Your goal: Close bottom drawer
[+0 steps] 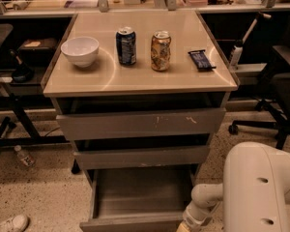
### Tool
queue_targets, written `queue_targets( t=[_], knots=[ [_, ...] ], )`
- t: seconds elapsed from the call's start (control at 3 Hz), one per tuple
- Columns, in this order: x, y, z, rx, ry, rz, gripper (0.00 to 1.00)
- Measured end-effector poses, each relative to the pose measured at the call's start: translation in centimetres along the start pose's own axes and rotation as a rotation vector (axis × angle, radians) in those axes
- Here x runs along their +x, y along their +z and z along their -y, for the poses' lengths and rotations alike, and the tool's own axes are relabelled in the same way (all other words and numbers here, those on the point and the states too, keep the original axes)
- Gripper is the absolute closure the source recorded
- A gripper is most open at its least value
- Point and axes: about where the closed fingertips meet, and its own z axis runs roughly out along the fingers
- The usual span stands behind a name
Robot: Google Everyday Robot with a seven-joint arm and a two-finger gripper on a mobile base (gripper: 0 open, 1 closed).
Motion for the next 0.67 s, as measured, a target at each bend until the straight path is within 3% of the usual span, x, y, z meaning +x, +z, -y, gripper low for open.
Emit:
queue_targets(
  t=[0.33, 0.67],
  knots=[
    [0.00, 0.00, 0.00, 0.000, 0.000, 0.000, 0.00],
    [0.00, 0.01, 0.00, 0.000, 0.000, 0.000, 0.00]
  ],
)
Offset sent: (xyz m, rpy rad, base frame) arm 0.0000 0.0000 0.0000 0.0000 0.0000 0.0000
